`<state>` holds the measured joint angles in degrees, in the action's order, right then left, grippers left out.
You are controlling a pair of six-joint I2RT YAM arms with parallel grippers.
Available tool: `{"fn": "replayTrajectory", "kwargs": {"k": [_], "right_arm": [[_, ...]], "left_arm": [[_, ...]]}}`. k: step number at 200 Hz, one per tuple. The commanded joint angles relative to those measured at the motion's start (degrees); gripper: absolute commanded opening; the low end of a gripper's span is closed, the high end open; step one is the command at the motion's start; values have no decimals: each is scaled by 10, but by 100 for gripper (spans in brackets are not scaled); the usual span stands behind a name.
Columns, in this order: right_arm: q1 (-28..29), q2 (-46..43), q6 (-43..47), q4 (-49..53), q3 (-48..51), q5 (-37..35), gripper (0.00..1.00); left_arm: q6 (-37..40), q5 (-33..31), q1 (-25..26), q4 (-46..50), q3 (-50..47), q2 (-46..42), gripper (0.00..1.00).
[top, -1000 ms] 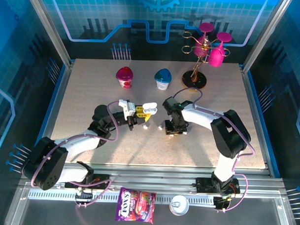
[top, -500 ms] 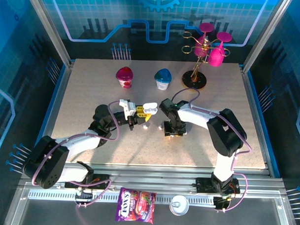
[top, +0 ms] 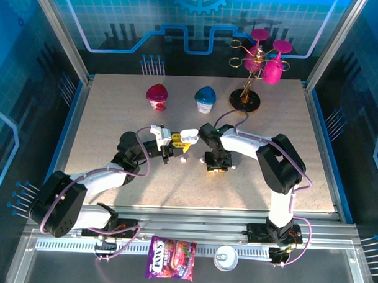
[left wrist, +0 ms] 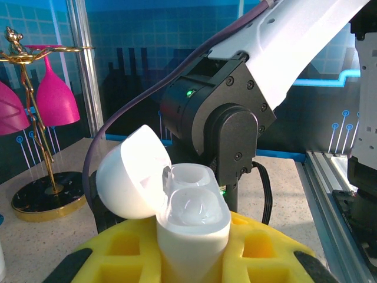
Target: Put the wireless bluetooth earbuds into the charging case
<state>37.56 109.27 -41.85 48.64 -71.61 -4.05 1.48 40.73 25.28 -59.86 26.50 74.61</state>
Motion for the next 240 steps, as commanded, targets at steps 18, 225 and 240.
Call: {"fn": "replayTrajectory", "kwargs": {"k": [18,225,240], "right_arm": [[7,18,-5,15,-21,-5,29],[7,-96,11,-23,18,-59,29],[10,-135,20,-37,26,-81,29]], "left_arm": [[1,6,-2,-24,8,-5,0],[6,-19,-2,4,13,4,0],[10,-32,-1,22,18,4,0]]}}
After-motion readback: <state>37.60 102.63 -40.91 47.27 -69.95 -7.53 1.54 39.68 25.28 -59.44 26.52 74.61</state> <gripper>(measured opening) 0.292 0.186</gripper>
